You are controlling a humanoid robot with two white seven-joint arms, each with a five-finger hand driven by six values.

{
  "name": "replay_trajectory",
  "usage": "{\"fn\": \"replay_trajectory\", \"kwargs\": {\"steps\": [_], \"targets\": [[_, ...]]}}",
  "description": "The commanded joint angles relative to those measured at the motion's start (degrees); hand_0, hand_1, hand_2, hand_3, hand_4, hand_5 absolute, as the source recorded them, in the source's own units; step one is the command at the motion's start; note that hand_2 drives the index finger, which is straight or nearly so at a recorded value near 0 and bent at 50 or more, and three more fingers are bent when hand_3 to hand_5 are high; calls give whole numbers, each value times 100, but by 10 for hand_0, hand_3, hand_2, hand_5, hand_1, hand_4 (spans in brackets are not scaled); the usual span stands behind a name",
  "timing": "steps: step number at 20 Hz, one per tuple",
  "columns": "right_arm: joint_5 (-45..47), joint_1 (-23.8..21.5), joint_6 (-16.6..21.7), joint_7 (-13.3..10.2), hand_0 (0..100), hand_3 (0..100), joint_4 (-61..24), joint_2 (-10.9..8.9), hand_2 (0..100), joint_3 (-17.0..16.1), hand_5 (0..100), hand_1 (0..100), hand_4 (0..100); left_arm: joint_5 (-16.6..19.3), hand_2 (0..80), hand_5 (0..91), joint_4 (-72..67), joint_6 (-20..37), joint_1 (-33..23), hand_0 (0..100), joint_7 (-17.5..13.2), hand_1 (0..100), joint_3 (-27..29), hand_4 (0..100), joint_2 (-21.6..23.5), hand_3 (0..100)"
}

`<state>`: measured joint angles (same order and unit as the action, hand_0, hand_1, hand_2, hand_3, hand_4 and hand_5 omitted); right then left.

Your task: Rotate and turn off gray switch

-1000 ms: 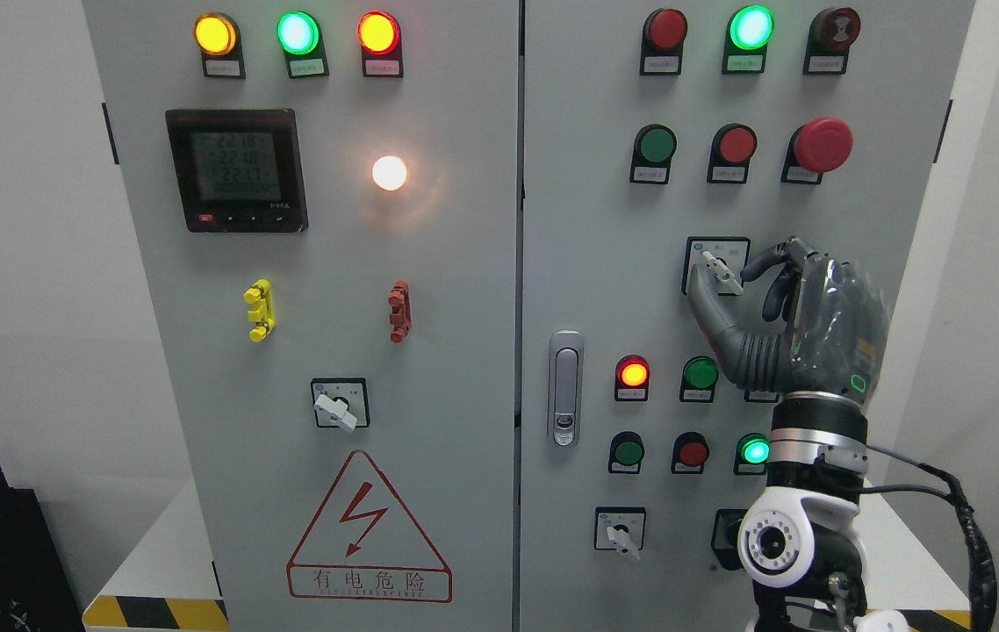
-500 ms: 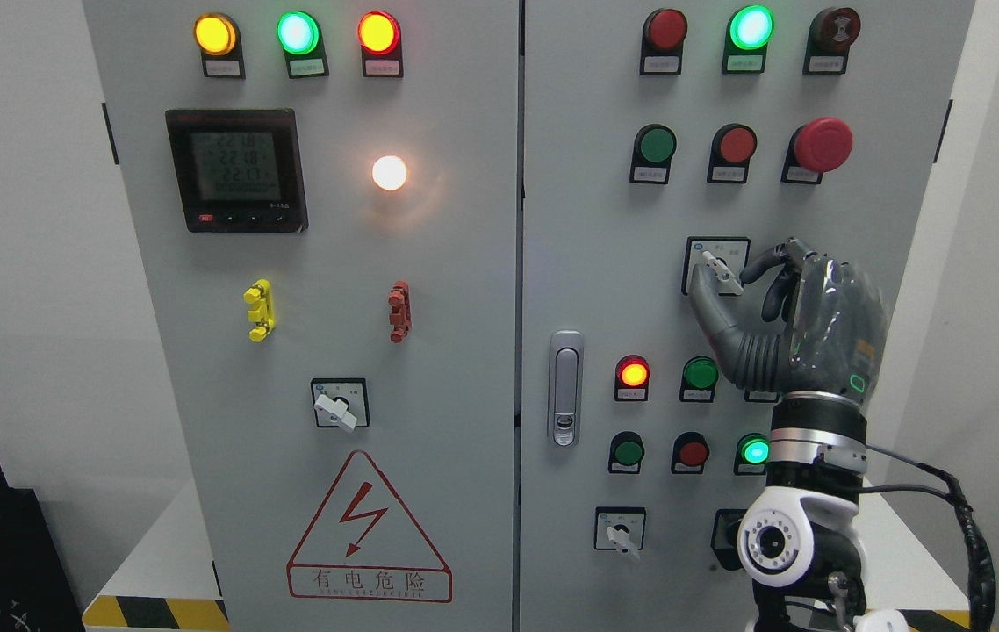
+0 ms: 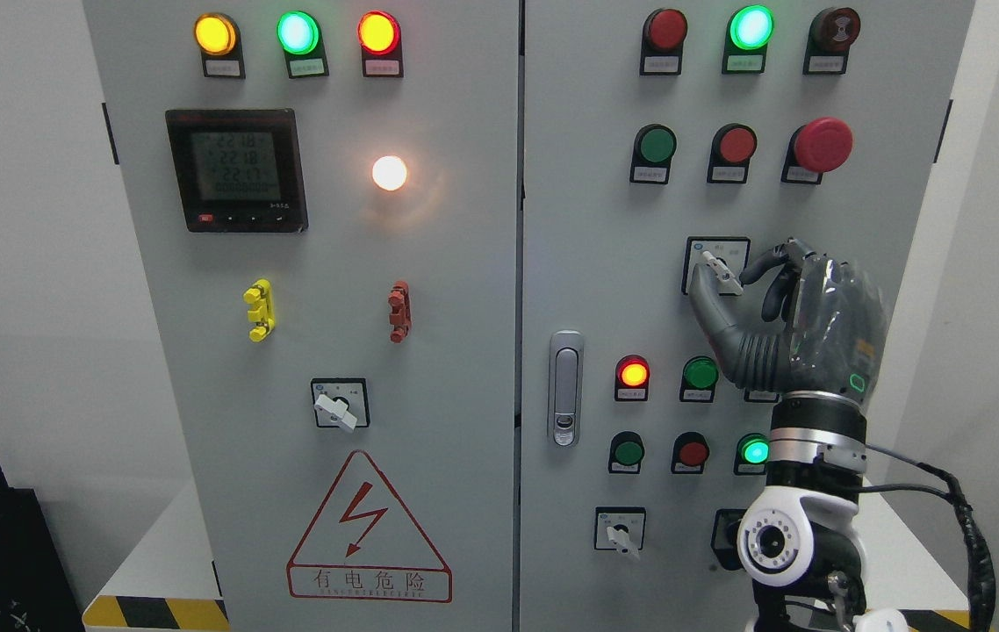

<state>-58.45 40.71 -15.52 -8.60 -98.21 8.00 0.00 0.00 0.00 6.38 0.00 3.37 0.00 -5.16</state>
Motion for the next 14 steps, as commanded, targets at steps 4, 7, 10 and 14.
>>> {"fn": "replay_trajectory", "kwargs": {"steps": [4, 7, 10, 14], "targets": [[0, -2, -3, -1, 227, 993, 4, -9, 647, 167, 1000, 437, 1000, -114, 0, 0, 141, 4, 53, 120, -3, 389, 44, 0, 6, 0], [0, 7, -3, -1, 232, 996, 4, 0, 656, 167, 1000, 441, 1000, -114, 0, 0, 141, 4, 53, 120, -3, 389, 44, 0, -3, 0], [0, 33, -3, -1, 240, 997, 4, 0, 662, 193, 1000, 441, 1000, -114, 0, 0, 141, -5, 53, 120, 5, 389, 44, 0, -3, 0], [0, 33, -3, 8, 256, 999, 4, 0, 664, 211, 1000, 439, 1000, -114, 0, 0, 141, 4, 53, 120, -3, 389, 44, 0, -3, 0]]}}
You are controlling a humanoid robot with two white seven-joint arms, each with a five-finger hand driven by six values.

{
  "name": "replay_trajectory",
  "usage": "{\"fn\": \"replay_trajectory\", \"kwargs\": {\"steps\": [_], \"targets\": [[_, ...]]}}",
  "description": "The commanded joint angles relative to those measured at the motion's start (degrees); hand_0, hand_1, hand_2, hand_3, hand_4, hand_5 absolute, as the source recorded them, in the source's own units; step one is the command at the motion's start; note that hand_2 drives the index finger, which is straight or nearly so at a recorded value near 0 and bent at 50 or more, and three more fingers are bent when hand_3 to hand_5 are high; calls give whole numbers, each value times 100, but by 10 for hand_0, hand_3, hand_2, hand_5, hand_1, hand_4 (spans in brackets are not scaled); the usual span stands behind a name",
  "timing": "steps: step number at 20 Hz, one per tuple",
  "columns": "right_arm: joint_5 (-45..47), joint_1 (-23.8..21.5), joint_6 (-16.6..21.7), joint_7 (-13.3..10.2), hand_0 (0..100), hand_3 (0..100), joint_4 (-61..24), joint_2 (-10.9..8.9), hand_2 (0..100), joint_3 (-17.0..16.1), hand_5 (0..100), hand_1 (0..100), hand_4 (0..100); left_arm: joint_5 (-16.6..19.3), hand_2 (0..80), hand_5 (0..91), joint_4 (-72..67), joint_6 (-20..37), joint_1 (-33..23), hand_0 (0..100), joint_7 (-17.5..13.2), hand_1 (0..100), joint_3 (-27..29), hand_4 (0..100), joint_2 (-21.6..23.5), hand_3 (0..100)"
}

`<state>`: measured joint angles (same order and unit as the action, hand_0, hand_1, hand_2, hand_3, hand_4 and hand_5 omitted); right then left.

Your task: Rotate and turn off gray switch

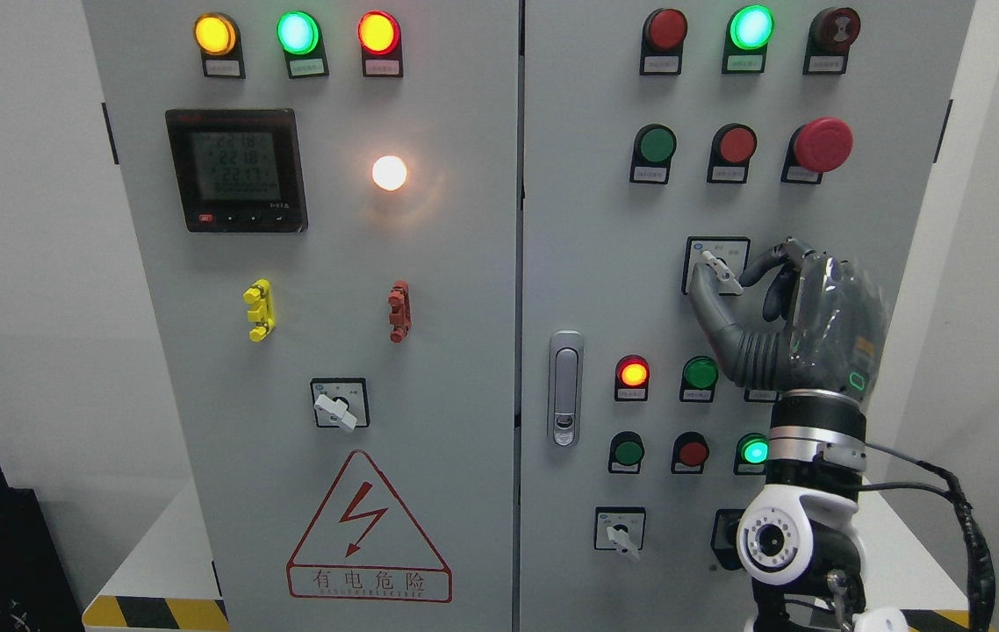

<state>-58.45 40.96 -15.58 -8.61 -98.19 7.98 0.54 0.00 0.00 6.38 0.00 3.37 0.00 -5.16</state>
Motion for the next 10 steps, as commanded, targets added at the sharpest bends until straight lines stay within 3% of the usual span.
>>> {"fn": "replay_trajectory", "kwargs": {"steps": [1, 10], "targets": [[0, 8, 2, 8, 264, 1000, 1, 2, 668, 157, 1000, 438, 1000, -114, 0, 0, 141, 4, 53, 120, -3, 389, 44, 0, -3, 0], [0, 8, 2, 8, 287, 1000, 1, 2, 674, 183, 1000, 443, 1000, -114, 0, 0, 141, 4, 53, 120, -3, 389, 44, 0, -3, 0]]}}
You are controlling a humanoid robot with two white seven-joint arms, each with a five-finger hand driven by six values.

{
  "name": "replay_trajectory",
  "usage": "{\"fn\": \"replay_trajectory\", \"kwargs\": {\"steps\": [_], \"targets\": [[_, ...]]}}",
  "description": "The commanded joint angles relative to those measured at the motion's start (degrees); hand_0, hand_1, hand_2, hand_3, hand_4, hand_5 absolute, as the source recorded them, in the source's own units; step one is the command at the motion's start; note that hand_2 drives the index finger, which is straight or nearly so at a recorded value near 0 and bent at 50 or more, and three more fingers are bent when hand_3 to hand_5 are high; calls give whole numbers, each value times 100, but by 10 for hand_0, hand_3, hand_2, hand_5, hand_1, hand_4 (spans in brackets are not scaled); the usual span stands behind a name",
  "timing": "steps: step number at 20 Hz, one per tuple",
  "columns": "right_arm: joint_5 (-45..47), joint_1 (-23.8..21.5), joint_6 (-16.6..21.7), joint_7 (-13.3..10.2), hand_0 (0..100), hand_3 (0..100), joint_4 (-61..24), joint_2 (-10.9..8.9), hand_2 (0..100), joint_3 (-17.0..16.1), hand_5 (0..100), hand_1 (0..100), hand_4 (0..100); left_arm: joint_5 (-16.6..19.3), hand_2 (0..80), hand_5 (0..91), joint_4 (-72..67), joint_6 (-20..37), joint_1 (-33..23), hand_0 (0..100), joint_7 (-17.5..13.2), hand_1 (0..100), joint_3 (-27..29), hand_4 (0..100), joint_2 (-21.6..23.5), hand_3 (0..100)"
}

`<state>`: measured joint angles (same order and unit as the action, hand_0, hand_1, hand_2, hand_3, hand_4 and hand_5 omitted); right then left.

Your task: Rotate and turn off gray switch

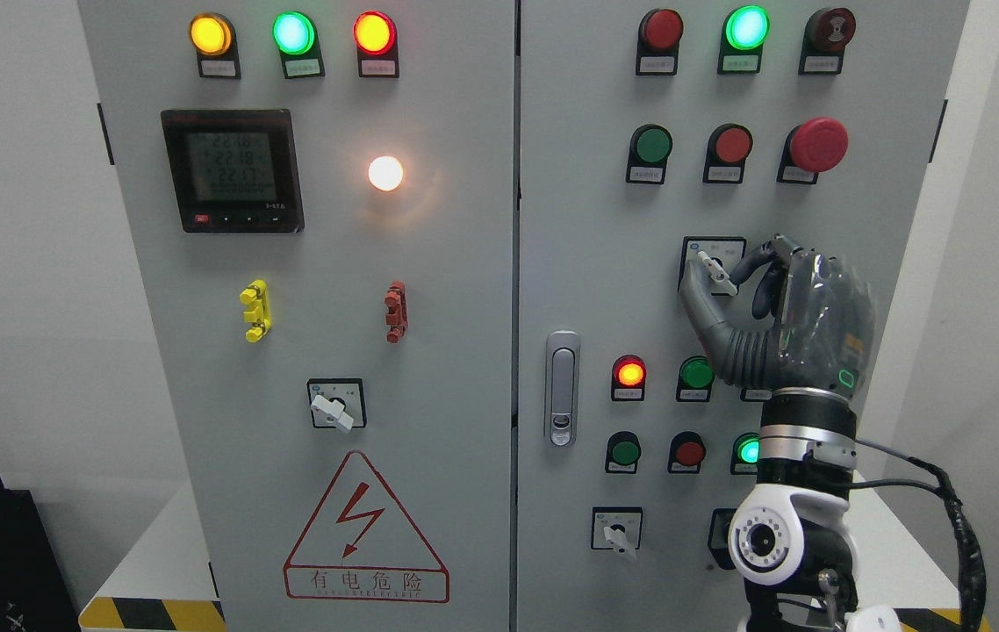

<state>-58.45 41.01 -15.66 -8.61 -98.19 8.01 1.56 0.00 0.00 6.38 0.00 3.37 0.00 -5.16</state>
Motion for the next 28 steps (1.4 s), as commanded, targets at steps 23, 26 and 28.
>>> {"fn": "replay_trajectory", "kwargs": {"steps": [23, 26, 28], "targets": [[1, 56, -69, -1, 300, 1000, 72, -1, 684, 81, 1000, 478, 1000, -114, 0, 0, 141, 4, 53, 120, -3, 389, 44, 0, -3, 0], [1, 91, -77, -1, 309, 1000, 81, -1, 691, 81, 1000, 469, 1000, -114, 0, 0, 141, 4, 53, 120, -3, 389, 44, 0, -3, 0], [1, 91, -77, -1, 317, 1000, 81, -1, 692, 81, 1000, 464, 1000, -114, 0, 0, 141, 4, 53, 120, -3, 389, 44, 0, 6, 0]]}}
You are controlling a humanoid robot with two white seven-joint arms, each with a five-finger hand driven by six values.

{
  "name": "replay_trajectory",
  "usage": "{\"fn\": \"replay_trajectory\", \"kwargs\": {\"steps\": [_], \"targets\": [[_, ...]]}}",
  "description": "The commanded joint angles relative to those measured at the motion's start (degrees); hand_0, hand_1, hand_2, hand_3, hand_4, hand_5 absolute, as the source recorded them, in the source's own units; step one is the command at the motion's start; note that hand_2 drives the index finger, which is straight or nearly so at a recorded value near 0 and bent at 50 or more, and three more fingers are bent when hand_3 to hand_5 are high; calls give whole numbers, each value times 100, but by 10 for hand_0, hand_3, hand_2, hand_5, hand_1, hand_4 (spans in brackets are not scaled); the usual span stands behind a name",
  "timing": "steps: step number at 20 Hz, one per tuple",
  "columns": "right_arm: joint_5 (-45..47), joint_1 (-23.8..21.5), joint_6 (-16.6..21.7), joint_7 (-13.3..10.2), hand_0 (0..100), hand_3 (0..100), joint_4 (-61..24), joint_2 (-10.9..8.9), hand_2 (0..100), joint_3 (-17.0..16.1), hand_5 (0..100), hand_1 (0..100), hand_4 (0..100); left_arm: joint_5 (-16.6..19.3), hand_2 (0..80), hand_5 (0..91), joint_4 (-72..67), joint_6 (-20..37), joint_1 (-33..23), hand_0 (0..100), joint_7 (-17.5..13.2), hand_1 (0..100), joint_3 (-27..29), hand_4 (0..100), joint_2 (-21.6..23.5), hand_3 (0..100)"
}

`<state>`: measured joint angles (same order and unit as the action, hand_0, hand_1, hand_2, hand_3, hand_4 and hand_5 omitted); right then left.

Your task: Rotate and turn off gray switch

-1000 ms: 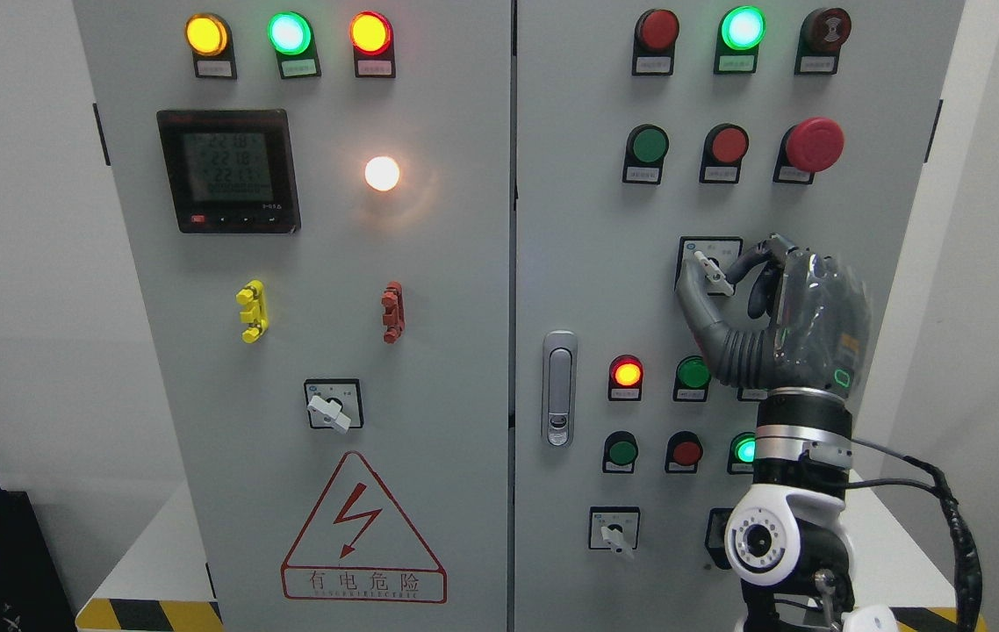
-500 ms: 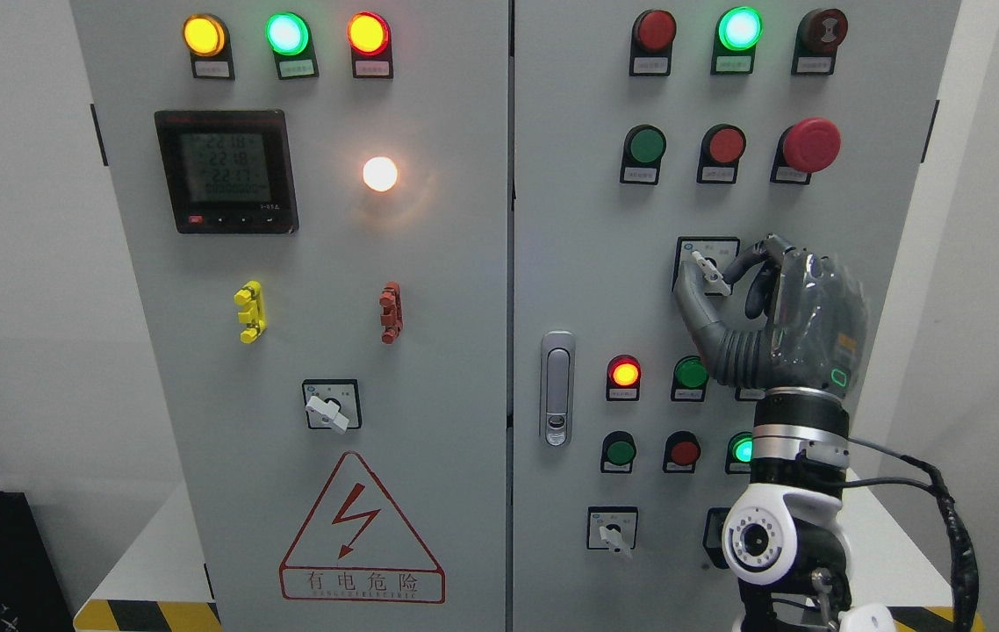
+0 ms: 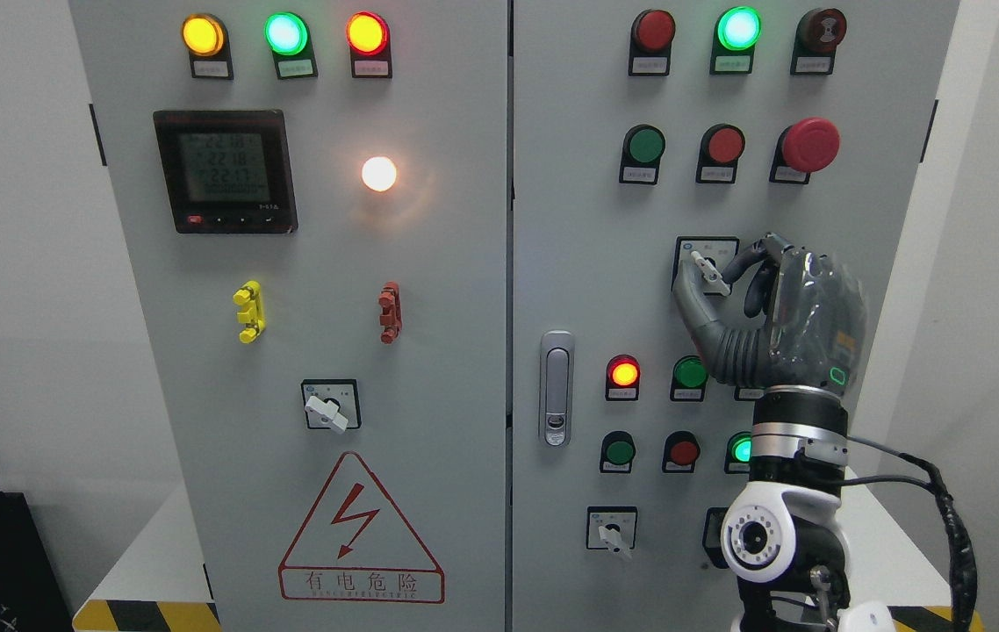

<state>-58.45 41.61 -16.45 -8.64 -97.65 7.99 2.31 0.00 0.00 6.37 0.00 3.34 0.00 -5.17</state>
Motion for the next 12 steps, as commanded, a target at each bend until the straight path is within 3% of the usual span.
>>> {"fn": "replay_trajectory", "kwargs": {"steps": [1, 12], "targets": [[0, 32, 1, 3, 324, 1000, 26, 1, 694, 6, 1000, 459, 1000, -114, 0, 0, 141, 4, 53, 120, 0, 389, 44, 0, 7, 0], [0, 32, -8, 3, 400, 1000, 53, 1, 703, 6, 1000, 445, 1000, -114, 0, 0, 141, 4, 53, 120, 0, 389, 44, 0, -2, 0]]}}
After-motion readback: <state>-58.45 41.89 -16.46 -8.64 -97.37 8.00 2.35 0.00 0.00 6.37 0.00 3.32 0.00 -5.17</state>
